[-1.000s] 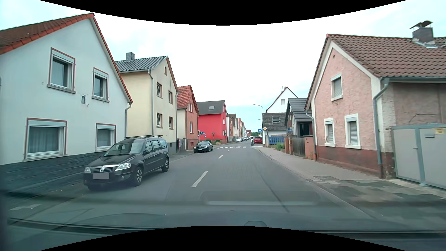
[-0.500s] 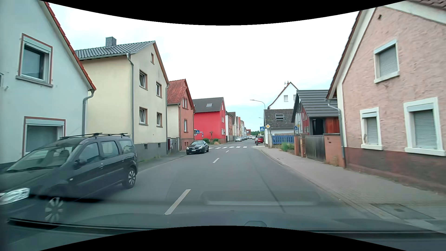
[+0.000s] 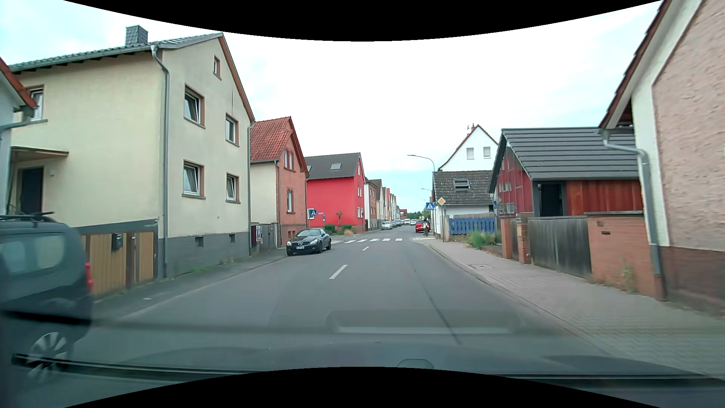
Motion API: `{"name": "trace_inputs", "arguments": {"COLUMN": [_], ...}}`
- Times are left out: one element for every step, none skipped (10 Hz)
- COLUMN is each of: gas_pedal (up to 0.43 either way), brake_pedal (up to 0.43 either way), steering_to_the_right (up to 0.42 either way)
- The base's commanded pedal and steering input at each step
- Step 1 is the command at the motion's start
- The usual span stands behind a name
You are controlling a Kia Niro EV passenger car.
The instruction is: Follow the waypoints while adhering to traffic rules and regulations
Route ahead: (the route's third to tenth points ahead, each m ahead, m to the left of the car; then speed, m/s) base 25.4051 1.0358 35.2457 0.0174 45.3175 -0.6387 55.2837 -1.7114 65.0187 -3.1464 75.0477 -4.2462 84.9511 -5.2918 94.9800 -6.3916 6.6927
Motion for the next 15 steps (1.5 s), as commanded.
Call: {"name": "trace_inputs", "arguments": {"gas_pedal": [0.079,0.087,0.087,0.098,0.098,0.098,0.098,0.098,0.098,0.098,0.098,0.098,0.098,0.098,0.098], "brake_pedal": [0.0,0.0,0.0,0.0,0.0,0.0,0.0,0.0,0.0,0.0,0.0,0.0,0.0,0.0,0.0], "steering_to_the_right": [0.0,0.0,0.0,0.0,0.0,0.0,0.0,0.0,0.0,0.0,0.0,0.0,0.0,0.0,0.0]}}
